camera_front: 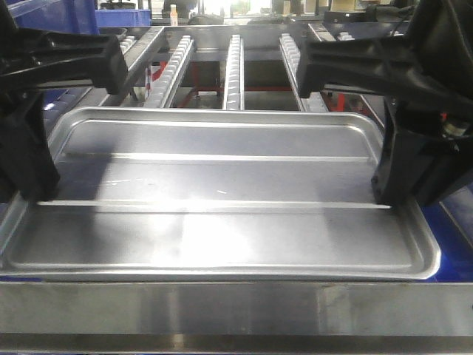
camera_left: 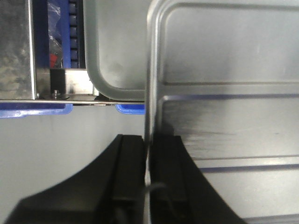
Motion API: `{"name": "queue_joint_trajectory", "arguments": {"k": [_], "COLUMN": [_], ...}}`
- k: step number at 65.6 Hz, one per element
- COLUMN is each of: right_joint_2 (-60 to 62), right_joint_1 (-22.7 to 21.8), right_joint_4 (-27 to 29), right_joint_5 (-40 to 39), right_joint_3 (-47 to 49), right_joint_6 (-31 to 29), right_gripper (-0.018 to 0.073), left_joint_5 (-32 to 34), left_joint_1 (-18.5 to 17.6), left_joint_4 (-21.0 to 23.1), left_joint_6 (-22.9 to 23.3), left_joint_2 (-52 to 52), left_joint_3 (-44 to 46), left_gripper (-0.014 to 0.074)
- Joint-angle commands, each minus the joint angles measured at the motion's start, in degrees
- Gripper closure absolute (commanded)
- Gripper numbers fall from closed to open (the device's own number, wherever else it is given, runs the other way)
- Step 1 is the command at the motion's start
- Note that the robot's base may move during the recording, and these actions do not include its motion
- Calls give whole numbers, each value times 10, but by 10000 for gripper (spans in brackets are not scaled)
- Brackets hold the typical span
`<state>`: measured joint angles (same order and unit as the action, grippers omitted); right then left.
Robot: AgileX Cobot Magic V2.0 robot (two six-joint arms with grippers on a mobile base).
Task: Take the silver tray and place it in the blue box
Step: 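Hold the tray level in both grippers while the base drives to the blue crate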
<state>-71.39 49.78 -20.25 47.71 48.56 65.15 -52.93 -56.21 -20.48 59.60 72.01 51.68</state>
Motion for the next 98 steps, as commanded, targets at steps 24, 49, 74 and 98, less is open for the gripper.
{"name": "queue_joint_trajectory", "arguments": {"k": [24, 49, 74, 98], "right_joint_2": [12, 12, 12, 12], "right_joint_1": [1, 1, 1, 1], "right_joint_4": [-24, -24, -24, -24], "right_joint_5": [-21, -21, -21, -21], "right_joint_3": [19, 19, 19, 19], "right_joint_6": [0, 0, 0, 0], "right_gripper": [501, 501, 501, 501], "left_joint_5": [8, 8, 8, 8], "left_joint_1": [1, 1, 1, 1], "left_joint_4": [-11, -11, -11, -11], "left_joint_6": [-1, -1, -1, -1], "left_joint_2": [-18, -18, -18, -18], "left_joint_3": [15, 15, 15, 15], "left_gripper": [596, 596, 596, 596]}}
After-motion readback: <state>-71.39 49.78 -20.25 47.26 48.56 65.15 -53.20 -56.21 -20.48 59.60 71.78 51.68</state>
